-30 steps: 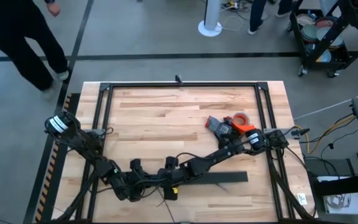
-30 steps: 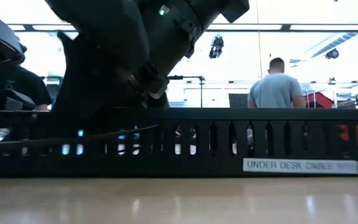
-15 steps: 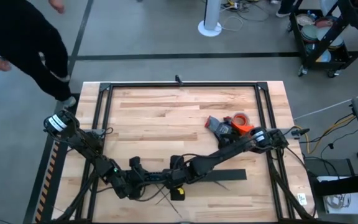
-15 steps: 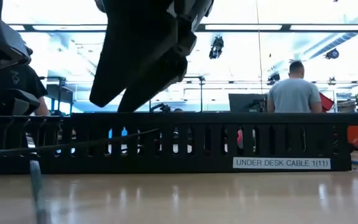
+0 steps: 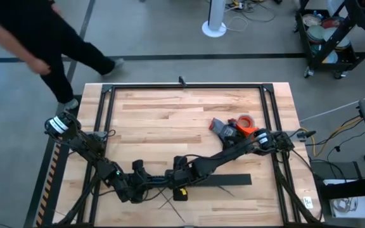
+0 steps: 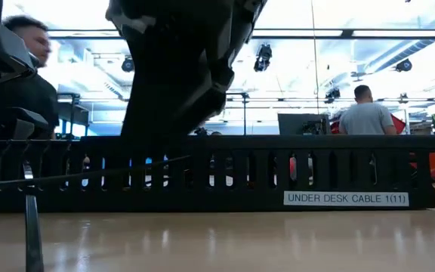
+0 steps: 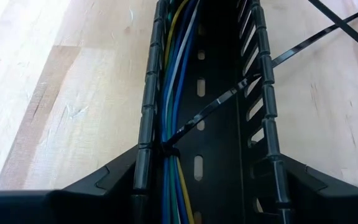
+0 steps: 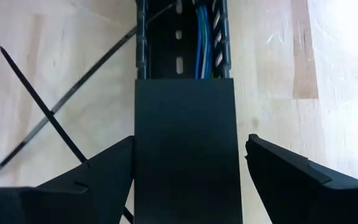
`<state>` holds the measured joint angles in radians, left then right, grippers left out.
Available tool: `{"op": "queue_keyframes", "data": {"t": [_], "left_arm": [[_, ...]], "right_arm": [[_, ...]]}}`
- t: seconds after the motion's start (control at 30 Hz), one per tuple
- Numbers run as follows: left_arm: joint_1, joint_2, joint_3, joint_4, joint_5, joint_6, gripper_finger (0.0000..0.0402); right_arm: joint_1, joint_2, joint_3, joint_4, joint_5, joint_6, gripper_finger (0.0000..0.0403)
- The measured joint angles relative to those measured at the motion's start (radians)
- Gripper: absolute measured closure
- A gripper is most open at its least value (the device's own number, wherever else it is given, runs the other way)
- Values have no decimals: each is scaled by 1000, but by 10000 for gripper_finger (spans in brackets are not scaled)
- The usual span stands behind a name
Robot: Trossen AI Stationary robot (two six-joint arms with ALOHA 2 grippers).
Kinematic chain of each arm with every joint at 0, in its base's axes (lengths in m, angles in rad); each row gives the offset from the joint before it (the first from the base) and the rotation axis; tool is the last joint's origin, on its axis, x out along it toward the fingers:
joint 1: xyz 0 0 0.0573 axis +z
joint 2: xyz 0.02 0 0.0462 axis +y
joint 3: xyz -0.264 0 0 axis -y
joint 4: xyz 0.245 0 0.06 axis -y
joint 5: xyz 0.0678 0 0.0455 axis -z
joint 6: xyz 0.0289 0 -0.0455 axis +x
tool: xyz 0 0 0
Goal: Ziptie cables
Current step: Insert the black cable duct cover into the black cable duct
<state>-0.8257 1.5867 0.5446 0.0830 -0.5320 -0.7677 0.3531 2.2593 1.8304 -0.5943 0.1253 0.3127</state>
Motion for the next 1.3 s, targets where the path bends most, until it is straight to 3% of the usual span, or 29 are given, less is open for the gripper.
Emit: {"op": "queue_keyframes", "data": {"t": [0.5,0.73,1.3], "left_arm": [[-1,0,0,1,3,0,164],[-2,0,-1,16,8,-8,167],[-2,0,1,-15,-11,-42,167]], "right_arm": [[0,1,-4,16,-4,16,184],[-1,15,-8,104,-18,12,177],[24,31,-5,129,23,63,185]]}}
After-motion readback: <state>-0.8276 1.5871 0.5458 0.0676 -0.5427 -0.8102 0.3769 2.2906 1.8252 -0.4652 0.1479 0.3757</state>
